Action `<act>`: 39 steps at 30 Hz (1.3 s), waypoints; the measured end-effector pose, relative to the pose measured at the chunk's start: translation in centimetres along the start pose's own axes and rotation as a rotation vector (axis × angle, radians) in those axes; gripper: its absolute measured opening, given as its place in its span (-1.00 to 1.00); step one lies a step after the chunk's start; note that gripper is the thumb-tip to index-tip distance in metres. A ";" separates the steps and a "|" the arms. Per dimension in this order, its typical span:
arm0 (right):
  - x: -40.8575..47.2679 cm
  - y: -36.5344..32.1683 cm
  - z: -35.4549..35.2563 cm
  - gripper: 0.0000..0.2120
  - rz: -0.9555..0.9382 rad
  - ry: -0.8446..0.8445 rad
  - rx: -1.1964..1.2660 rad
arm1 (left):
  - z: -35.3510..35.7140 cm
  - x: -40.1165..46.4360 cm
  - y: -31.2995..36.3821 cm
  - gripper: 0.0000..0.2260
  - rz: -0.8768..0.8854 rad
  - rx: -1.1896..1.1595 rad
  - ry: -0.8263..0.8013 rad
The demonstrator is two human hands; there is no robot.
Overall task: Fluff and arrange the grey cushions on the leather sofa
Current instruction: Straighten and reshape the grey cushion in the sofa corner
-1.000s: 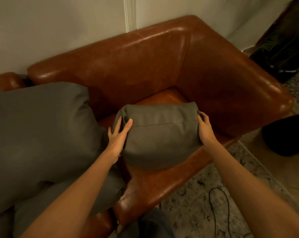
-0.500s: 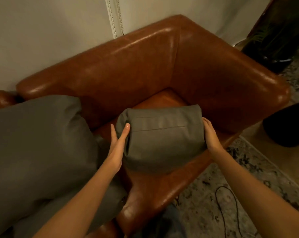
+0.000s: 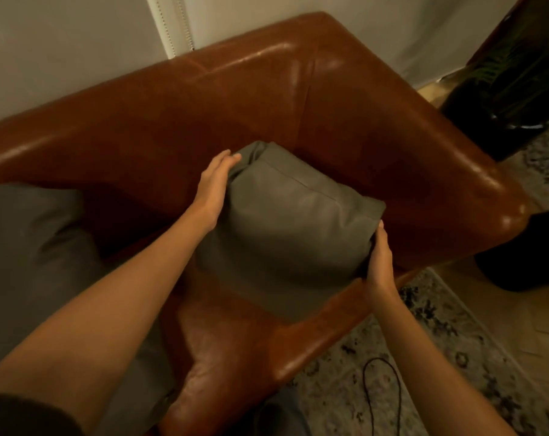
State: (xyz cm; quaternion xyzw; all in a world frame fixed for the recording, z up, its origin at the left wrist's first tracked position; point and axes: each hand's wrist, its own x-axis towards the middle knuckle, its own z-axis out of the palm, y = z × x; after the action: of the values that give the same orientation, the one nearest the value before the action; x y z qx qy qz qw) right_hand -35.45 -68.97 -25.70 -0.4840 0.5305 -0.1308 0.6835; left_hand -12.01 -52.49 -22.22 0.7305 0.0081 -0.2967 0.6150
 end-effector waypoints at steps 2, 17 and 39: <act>1.1 -0.7 -0.8 -0.13 0.008 0.016 0.030 | 1.9 1.9 0.8 -0.47 0.022 0.056 -0.040; 7.0 -2.3 -6.5 -0.36 0.075 0.365 0.187 | 13.9 5.8 2.4 -0.26 -0.048 0.158 -0.300; 7.1 -4.5 -6.6 -0.55 0.060 0.481 0.120 | 14.6 4.7 2.1 -0.22 -0.142 0.003 -0.202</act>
State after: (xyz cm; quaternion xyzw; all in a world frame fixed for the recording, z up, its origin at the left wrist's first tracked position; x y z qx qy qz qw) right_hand -36.67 -79.58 -26.16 -0.3815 0.6832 -0.2534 0.5687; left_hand -13.53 -67.86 -23.44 0.6956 -0.0029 -0.4115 0.5889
